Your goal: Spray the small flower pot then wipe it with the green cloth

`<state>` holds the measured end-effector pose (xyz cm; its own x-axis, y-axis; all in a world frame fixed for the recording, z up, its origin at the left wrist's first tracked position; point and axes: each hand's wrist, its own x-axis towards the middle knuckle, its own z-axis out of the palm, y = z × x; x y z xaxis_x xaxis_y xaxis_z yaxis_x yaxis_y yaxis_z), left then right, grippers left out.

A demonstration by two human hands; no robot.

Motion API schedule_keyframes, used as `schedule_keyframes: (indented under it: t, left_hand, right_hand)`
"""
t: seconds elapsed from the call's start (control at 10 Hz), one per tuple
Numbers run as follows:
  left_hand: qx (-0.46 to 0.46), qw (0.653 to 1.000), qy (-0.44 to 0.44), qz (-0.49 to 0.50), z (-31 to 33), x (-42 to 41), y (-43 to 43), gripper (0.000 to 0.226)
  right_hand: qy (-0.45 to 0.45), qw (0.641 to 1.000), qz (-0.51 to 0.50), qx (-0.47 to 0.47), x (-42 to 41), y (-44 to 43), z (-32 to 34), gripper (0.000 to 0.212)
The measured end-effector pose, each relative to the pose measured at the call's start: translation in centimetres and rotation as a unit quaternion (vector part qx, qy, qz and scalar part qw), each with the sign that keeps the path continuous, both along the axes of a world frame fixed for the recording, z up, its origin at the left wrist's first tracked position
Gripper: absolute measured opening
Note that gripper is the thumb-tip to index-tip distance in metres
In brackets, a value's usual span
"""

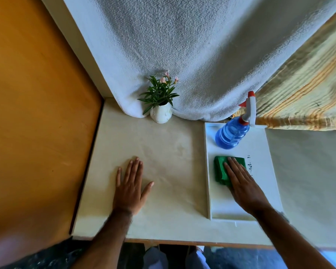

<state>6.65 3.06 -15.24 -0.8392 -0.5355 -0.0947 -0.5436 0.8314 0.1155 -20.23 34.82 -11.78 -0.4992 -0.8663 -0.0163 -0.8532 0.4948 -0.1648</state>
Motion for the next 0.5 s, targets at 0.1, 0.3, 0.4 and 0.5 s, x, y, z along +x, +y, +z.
schedule_keyframes:
  t: [0.1,0.3,0.4,0.5]
  left_hand:
    - [0.006,1.0,-0.006,0.0,0.2,0.0,-0.1,0.086]
    - [0.038,0.998,-0.055,-0.003,1.6,-0.4,0.6,0.092]
    - [0.062,0.996,-0.062,0.003,4.2,-1.7,0.1,0.116]
    - [0.06,0.998,-0.003,-0.03,7.8,-3.8,-1.2,0.113]
  right_hand:
    - [-0.01,0.999,-0.006,0.05,0.5,0.0,-0.5,0.079]
    - [-0.005,0.996,-0.004,0.094,1.0,-0.4,0.5,0.096]
    - [0.002,0.999,0.0,0.054,1.8,-1.8,2.8,0.096]
    - [0.024,0.999,0.033,0.003,2.0,-5.6,6.4,0.094]
